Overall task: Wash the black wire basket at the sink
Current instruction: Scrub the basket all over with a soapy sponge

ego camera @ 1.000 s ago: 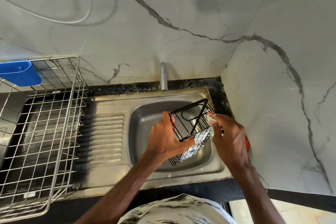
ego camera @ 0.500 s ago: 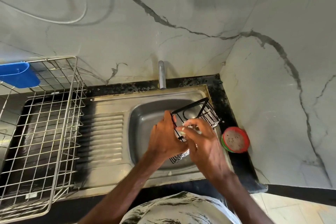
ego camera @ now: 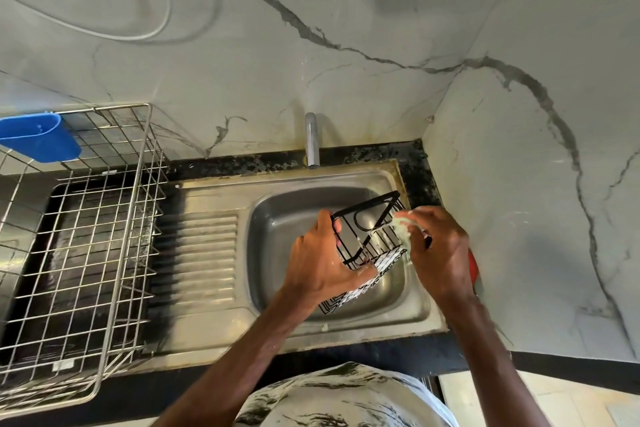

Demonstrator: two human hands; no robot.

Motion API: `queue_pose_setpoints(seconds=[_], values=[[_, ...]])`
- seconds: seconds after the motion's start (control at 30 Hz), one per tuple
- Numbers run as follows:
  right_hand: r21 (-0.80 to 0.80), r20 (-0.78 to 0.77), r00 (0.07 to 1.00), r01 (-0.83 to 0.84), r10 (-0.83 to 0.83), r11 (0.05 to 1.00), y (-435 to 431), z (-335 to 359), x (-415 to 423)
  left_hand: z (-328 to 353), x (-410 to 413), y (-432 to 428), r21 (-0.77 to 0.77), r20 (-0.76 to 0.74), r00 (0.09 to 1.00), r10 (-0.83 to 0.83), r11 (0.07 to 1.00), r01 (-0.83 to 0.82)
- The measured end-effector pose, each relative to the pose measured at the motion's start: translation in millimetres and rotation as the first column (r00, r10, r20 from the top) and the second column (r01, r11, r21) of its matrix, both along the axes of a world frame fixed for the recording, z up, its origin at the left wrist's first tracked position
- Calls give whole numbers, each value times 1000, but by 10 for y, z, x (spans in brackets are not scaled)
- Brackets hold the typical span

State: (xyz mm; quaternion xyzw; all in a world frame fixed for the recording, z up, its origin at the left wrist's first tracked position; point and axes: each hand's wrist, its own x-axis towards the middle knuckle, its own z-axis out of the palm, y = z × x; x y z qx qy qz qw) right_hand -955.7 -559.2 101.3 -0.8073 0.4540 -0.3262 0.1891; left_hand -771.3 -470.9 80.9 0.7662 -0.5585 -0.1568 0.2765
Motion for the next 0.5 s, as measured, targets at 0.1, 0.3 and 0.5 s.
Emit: queue_pose_setpoints(seconds=[0.1, 0.3, 0.5], values=[[-32, 53, 995, -84, 85, 996, 164, 48, 113, -2, -6, -2, 15, -24, 1000, 16, 1000, -16], [-60, 15, 966, -258, 260, 964, 354, 69, 349, 31, 27, -12, -32, -42, 999, 4, 999, -5], [-15, -31, 999, 41, -41, 999, -212, -142, -110, 34, 79, 9, -34, -20, 1000, -12, 999, 12]])
